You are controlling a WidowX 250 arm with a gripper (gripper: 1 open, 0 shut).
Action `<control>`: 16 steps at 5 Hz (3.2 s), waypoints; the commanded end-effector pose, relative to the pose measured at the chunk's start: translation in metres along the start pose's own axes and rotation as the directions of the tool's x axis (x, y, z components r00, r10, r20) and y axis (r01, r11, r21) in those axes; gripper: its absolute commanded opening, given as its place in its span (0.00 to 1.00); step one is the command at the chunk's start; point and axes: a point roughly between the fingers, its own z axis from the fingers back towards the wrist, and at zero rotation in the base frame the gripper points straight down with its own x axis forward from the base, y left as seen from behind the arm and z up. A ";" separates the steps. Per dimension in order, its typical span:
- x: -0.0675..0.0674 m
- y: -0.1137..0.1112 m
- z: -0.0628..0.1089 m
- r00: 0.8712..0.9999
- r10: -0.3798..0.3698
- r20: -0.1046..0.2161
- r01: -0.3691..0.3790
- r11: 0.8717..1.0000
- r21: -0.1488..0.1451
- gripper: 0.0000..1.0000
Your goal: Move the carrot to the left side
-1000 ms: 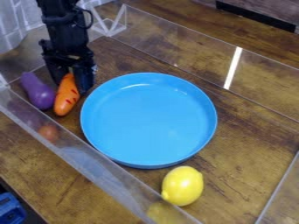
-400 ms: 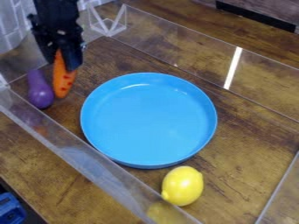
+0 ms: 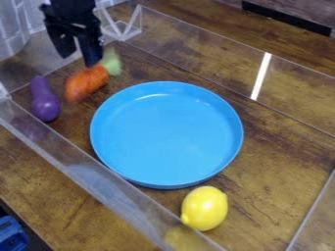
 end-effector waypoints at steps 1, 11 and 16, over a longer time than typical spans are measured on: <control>0.020 0.008 0.006 0.996 -0.041 0.073 0.040 0.999 0.022 1.00; 0.048 0.021 -0.006 0.980 -0.154 0.125 0.154 0.988 0.016 1.00; 0.050 0.017 -0.010 0.985 -0.110 0.132 0.121 0.990 -0.079 1.00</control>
